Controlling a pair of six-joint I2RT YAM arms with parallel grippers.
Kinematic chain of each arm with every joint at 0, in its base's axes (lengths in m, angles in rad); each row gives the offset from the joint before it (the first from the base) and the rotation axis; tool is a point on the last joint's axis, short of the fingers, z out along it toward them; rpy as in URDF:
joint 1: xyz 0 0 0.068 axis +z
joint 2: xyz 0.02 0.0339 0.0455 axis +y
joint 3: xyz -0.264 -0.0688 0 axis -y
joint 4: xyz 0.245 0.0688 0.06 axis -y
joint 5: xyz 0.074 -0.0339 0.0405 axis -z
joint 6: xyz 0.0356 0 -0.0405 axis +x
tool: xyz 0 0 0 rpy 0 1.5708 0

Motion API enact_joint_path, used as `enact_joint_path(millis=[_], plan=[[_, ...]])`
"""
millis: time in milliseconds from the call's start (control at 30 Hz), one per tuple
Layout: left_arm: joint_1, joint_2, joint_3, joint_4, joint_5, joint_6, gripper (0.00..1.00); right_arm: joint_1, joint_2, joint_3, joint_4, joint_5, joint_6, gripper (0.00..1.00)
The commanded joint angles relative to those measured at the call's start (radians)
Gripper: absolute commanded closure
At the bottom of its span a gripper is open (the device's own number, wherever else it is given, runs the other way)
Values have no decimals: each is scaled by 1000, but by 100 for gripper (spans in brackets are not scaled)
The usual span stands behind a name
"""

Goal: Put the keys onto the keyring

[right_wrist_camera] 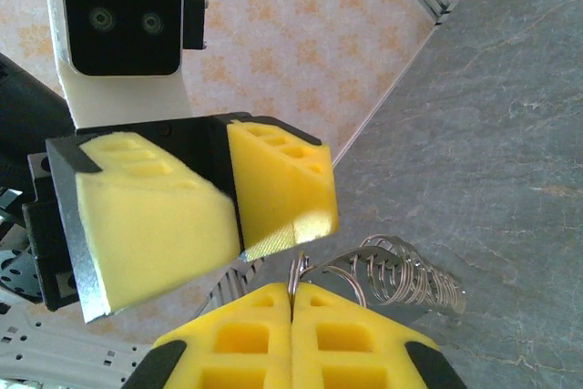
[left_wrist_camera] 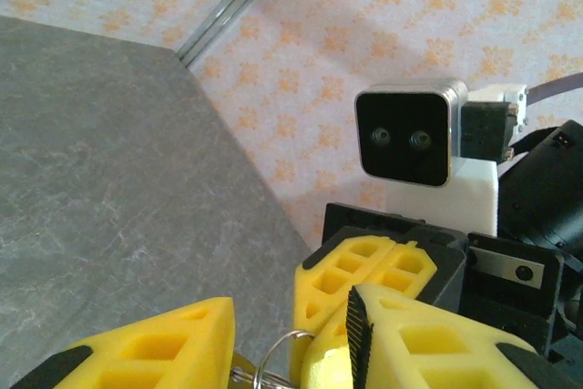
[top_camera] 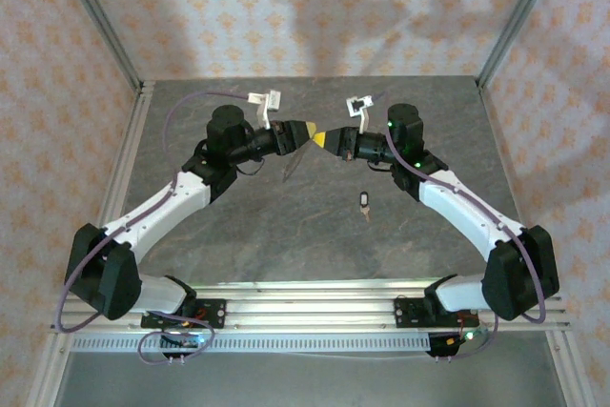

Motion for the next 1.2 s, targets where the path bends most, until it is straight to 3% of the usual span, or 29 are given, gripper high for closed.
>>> enact_joint_path(millis=[0, 500, 667, 967, 1167], plan=[[-11, 11, -5, 62, 42, 2, 62, -12, -31, -6, 89, -28, 13, 100], [-43, 30, 17, 57, 115, 38, 71, -41, -29, -21, 155, -60, 59, 100], [-57, 42, 38, 41, 129, 55, 79, -42, -29, -22, 157, -68, 62, 100], [-67, 24, 38, 76, 132, 36, 87, -45, -22, -24, 131, -71, 43, 100], [-67, -16, 29, 43, 69, 51, 84, -71, -30, -47, 170, -81, 72, 100]])
